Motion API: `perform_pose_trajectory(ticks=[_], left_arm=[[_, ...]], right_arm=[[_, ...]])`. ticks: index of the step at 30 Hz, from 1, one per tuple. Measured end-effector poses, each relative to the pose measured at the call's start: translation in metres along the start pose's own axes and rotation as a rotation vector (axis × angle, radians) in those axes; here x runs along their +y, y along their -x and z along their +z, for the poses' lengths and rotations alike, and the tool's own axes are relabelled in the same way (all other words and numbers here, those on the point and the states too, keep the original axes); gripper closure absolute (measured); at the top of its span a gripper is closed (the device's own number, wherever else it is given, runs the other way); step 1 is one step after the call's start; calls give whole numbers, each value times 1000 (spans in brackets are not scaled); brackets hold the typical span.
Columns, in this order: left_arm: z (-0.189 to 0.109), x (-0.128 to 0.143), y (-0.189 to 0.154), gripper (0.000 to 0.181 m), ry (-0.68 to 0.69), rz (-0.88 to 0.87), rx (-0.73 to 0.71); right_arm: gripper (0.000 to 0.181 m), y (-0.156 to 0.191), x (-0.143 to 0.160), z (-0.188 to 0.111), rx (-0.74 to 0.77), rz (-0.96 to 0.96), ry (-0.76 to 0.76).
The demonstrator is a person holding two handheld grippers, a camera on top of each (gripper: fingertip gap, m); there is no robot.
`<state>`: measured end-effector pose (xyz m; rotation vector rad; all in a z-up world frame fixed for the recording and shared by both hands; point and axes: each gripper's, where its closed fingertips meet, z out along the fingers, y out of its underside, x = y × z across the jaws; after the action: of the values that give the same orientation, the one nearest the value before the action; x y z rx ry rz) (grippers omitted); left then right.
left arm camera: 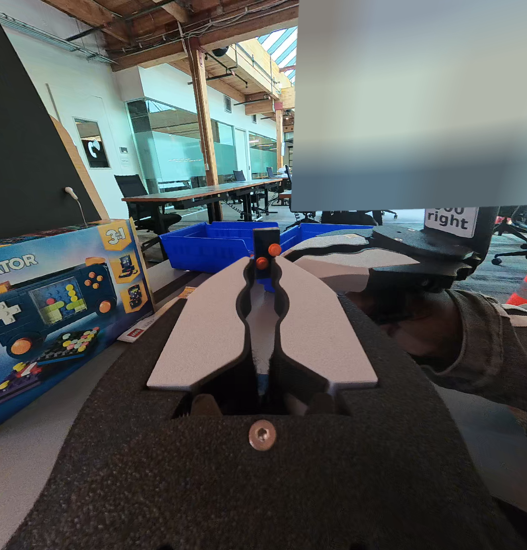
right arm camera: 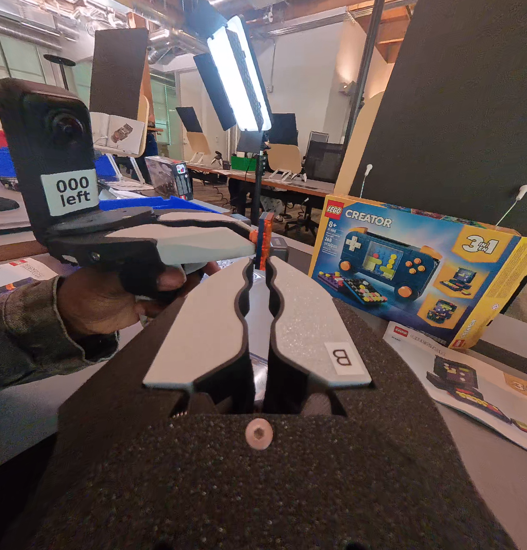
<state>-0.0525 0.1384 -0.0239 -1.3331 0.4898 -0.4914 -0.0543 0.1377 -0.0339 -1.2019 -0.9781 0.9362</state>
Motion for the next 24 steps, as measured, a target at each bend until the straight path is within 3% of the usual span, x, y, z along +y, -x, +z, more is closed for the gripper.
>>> perform_pose_trajectory(ticks=[9, 12, 18, 24], left_arm=[[0, 2, 0, 175, 20, -38, 1], [1, 3, 0, 175, 21, -60, 7], [4, 10, -6, 175, 82, -84, 25], [8, 20, -2, 175, 130, -84, -66]], right_arm=[[173, 0, 0, -1, 12, -50, 11], [160, -5, 4, -1, 23, -59, 31], [173, -6, 10, -1, 45, -164, 50], [173, -14, 19, 0, 119, -188, 68]])
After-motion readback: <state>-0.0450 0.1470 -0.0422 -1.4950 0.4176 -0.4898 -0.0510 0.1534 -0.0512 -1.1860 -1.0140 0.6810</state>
